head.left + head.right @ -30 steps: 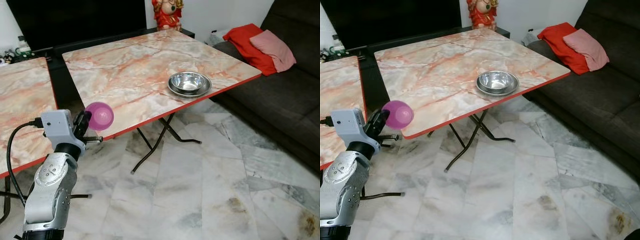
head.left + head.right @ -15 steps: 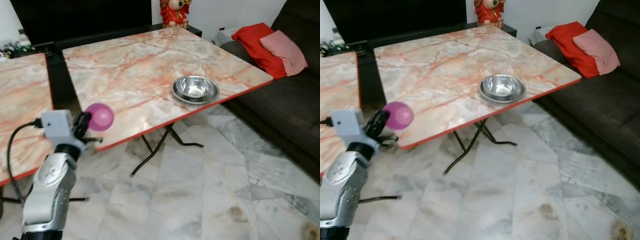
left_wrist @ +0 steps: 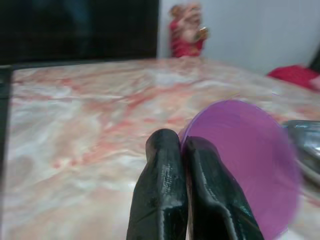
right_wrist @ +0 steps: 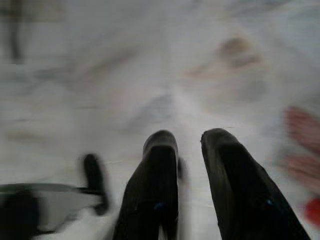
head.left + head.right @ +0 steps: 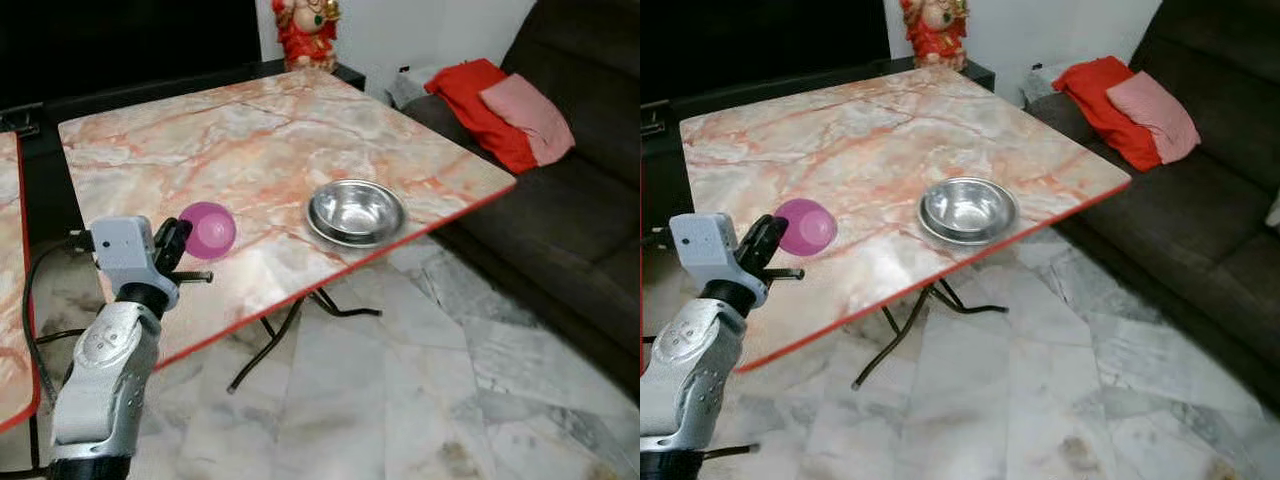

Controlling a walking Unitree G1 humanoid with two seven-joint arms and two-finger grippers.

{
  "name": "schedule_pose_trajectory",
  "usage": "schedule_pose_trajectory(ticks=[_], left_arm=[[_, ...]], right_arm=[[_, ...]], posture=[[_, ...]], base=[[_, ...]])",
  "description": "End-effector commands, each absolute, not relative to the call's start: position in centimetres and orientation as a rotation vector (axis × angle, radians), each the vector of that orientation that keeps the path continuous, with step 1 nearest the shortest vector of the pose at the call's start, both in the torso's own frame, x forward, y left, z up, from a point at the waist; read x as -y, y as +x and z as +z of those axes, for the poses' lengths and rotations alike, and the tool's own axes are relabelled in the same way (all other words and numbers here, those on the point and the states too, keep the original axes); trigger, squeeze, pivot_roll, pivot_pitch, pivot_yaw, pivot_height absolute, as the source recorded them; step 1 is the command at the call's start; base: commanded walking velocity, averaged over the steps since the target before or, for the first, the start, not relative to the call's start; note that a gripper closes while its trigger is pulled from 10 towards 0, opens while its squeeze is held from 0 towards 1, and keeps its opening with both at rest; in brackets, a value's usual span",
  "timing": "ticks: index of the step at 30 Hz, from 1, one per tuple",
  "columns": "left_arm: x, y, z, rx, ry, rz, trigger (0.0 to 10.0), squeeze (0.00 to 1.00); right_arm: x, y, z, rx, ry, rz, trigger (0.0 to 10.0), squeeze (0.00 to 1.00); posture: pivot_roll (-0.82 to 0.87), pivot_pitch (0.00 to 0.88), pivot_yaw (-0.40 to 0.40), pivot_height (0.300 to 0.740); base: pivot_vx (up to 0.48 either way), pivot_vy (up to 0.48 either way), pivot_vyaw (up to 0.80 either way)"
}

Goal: Setting the table

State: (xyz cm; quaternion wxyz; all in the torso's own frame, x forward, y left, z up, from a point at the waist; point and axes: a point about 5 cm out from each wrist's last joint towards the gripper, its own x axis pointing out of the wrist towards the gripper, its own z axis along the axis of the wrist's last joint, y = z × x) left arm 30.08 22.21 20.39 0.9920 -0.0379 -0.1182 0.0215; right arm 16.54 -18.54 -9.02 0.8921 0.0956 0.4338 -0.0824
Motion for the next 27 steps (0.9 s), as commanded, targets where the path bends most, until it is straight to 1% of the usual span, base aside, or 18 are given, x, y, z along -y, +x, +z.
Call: schedule_pose_trajectory(ticks=[1, 12, 13, 15, 17, 18, 19, 20, 24, 27], left_arm=[[-21.6, 30.1, 21.2, 0.263, -0.076, 0.014, 10.0, 0.0], [-21.5, 30.1, 21.3, 0.266, -0.077, 0.008, 10.0, 0.0], [-21.4, 30.1, 21.3, 0.261, -0.098, -0.011, 10.0, 0.0], [-21.0, 30.2, 21.2, 0.227, -0.106, -0.083, 10.0, 0.0], [-20.6, 30.1, 21.1, 0.173, -0.103, -0.194, 10.0, 0.0], [-20.6, 30.1, 21.1, 0.173, -0.103, -0.194, 10.0, 0.0], [-20.5, 30.0, 21.1, 0.14, -0.087, -0.264, 10.0, 0.0], [-20.5, 29.9, 21.2, 0.126, -0.094, -0.295, 10.0, 0.0], [-20.6, 30.0, 22.2, 0.126, -0.145, -0.335, 10.0, 0.0], [-20.9, 30.4, 23.4, 0.078, -0.098, -0.363, 10.0, 0.0]], right_arm=[[19.5, 15.7, -9.3, -0.926, 0.19, -0.197, 10.0, 0.0], [19.2, 15.2, -9.5, -0.93, 0.191, -0.193, 10.0, 0.0], [19.1, 15.2, -9.5, -0.931, 0.19, -0.192, 10.0, 0.0], [19.1, 15.1, -9.5, -0.934, 0.19, -0.192, 10.0, 0.0], [18.9, 14.9, -9.7, -0.944, 0.189, -0.191, 10.0, 0.0], [18.9, 14.9, -9.7, -0.944, 0.189, -0.191, 10.0, 0.0], [18.9, 14.7, -9.7, -0.949, 0.19, -0.192, 10.0, 0.0], [18.9, 14.7, -9.7, -0.952, 0.189, -0.192, 10.0, 0.0], [19.0, 14.7, -9.7, -0.955, 0.189, -0.192, 10.0, 0.0], [19.1, 14.7, -9.7, -0.956, 0.191, -0.196, 10.0, 0.0]], posture=[[0.02, 0.13, 0.017, 0.74], [0.02, 0.133, 0.015, 0.74], [0.02, 0.135, 0.014, 0.74], [0.02, 0.138, 0.013, 0.74], [0.02, 0.14, 0.015, 0.74], [0.02, 0.14, 0.015, 0.74], [0.02, 0.143, 0.016, 0.74], [0.02, 0.147, 0.017, 0.74], [0.02, 0.154, 0.018, 0.74], [0.02, 0.158, 0.024, 0.74]], base=[[0.36, 0.0, 0.0], [0.362, 0.0, 0.0], [0.337, 0.0, 0.0], [0.0, 0.0, 0.0], [0.0, 0.0, 0.0], [0.0, 0.0, 0.0], [0.0, 0.0, 0.0], [0.0, 0.0, 0.0], [0.0, 0.0, 0.0], [0.0, 0.0, 0.0]])
